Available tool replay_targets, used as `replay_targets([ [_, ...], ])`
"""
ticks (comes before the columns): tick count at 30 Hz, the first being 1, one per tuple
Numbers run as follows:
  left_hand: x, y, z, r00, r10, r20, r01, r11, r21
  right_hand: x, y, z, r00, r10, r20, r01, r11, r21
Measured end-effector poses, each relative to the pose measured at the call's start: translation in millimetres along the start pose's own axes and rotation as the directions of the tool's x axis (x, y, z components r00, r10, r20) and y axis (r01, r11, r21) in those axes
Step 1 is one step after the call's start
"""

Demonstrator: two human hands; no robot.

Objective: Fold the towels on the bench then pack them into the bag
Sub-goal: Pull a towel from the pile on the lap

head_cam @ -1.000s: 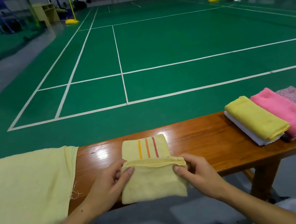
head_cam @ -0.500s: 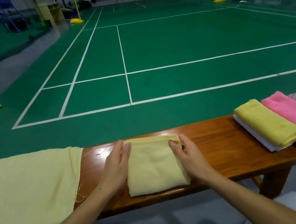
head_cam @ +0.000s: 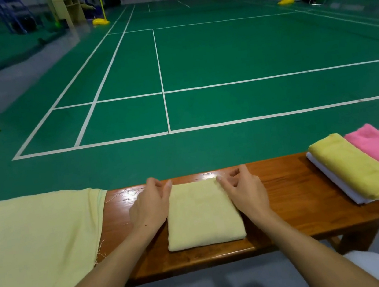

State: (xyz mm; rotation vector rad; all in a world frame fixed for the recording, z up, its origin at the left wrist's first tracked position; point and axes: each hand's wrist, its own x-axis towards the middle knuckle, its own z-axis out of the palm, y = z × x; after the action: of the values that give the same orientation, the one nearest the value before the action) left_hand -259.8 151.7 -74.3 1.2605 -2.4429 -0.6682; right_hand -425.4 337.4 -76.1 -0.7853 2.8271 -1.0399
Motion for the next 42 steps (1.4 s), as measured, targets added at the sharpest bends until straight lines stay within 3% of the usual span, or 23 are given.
replay_targets([
  [2, -2, 3, -7, 0.991, 0.105, -0.085, -0.098, 0.992, 0.083, -1, -2, -10, 0.993, -0.093, -0.076, 0.074, 0.973, -0.22],
  [4, -10, 7, -8, 0.947, 0.309, -0.083, -0.297, 0.946, 0.133, -5, -9, -14, 0.964, -0.249, -0.088, 0.225, 0.949, -0.222],
  [7, -35, 13, 6, 0.848, 0.514, 0.13, -0.529, 0.838, 0.137, -23, -15, -1, 0.836, -0.531, 0.142, 0.549, 0.82, -0.163],
  [9, -46, 11, 16, 0.812, 0.521, 0.263, -0.572, 0.799, 0.185, -38, -10, 13, 0.741, -0.57, 0.354, 0.649, 0.743, -0.163],
  [11, -47, -1, 20, 0.809, 0.476, 0.345, -0.563, 0.796, 0.221, -45, -2, 19, 0.719, -0.518, 0.463, 0.651, 0.735, -0.188],
  [15, -39, -17, 15, 0.813, 0.44, 0.381, -0.552, 0.79, 0.266, -41, 12, 11, 0.735, -0.468, 0.49, 0.614, 0.767, -0.188],
  [20, -45, -26, -2, 0.812, 0.519, 0.268, -0.575, 0.789, 0.215, -37, 26, -13, 0.75, -0.548, 0.37, 0.632, 0.759, -0.156],
  [23, -51, -36, -13, 0.745, 0.615, 0.259, -0.654, 0.749, 0.103, -50, 32, -27, 0.748, -0.581, 0.322, 0.612, 0.791, 0.006],
  [26, -64, -37, -19, 0.671, 0.672, 0.313, -0.71, 0.704, 0.011, -66, 37, -33, 0.699, -0.557, 0.448, 0.582, 0.807, 0.097],
  [32, -70, -34, -27, 0.596, 0.706, 0.384, -0.77, 0.637, 0.024, -74, 32, -37, 0.67, -0.543, 0.506, 0.613, 0.789, 0.036],
  [38, -67, -33, -25, 0.602, 0.714, 0.358, -0.777, 0.627, 0.058, -74, 27, -31, 0.663, -0.582, 0.471, 0.69, 0.719, -0.083],
  [42, -64, -35, -28, 0.651, 0.685, 0.326, -0.719, 0.694, -0.023, -74, 25, -30, 0.643, -0.613, 0.459, 0.729, 0.673, -0.123],
])
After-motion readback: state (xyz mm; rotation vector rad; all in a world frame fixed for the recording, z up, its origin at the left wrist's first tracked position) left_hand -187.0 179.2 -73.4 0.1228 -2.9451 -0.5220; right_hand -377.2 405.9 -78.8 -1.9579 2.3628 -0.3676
